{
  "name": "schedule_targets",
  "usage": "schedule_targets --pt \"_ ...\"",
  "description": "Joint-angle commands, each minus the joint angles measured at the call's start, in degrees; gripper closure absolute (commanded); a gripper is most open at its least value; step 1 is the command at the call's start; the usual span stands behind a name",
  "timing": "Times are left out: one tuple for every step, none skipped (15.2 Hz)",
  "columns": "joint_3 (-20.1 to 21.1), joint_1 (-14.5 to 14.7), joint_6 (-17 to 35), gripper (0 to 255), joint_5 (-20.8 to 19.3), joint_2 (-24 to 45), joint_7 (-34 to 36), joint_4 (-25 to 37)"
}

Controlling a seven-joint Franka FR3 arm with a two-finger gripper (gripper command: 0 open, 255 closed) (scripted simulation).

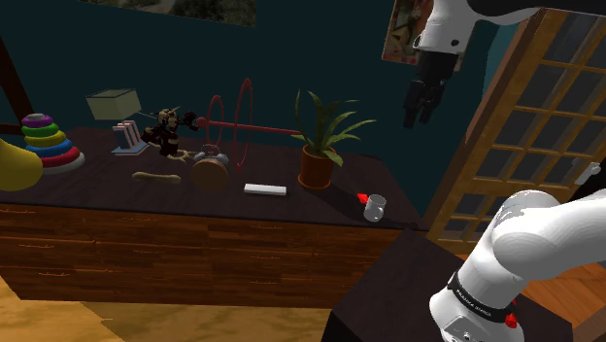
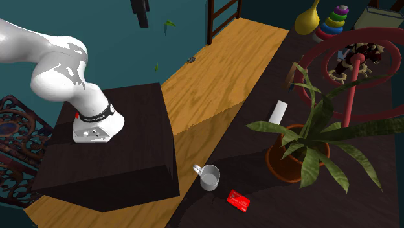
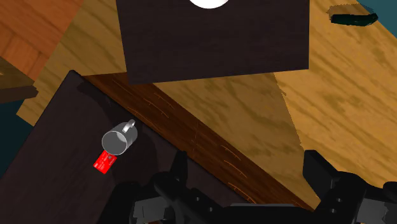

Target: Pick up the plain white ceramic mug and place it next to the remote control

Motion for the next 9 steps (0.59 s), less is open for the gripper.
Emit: schedule_targets --pt "0.00 0.00 0.00 0 0.00 0.00 0.00 0.00" --pt "-0.83 -0.20 1.47 0 -0.64 -0.04 -1.09 -1.53" --pt "-1.68 -0.42 2.96 0 -1.28 -0.01 -2.16 -2.99" --pt "-2.53 -0.65 4.47 0 -1.93 0.11 -3.23 -4.39" --pt "-3.40 -0.89 6.01 0 -2.58 0.31 -4.29 -5.73" --pt "-4.28 -1.14 7.57 0 -3.23 0.61 -5.34 -6.99" --pt "-5.17 -1.40 9.16 0 -3.88 0.99 -6.39 -8.19" --pt "-6.08 -1.66 10.78 0 -4.53 1.46 -7.43 -9.31" --pt "-7.00 -1.93 12.42 0 -5.17 2.02 -8.46 -10.36"
